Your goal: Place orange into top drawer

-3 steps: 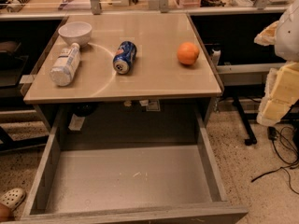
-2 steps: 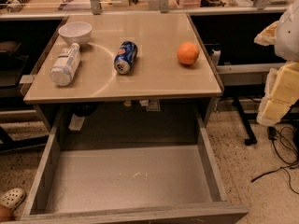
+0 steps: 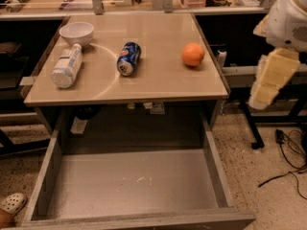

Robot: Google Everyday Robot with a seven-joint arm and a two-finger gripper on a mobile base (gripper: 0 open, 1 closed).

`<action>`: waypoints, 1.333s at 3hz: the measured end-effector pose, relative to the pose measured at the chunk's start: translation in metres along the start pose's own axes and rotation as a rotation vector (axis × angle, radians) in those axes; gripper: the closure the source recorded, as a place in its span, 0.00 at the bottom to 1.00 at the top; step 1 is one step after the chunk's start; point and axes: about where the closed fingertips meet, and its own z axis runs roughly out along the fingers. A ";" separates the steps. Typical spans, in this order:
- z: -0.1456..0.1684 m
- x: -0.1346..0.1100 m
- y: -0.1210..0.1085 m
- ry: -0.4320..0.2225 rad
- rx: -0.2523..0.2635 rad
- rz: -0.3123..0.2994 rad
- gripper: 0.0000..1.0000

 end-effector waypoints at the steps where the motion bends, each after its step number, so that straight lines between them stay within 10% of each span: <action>1: 0.017 -0.020 -0.052 0.017 0.003 -0.002 0.00; 2: 0.036 -0.034 -0.096 0.039 0.006 0.010 0.00; 4: 0.033 -0.041 -0.106 0.016 0.034 0.010 0.00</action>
Offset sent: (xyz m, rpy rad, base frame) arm 0.1609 0.0028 -0.0074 -0.0687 0.0577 -0.0462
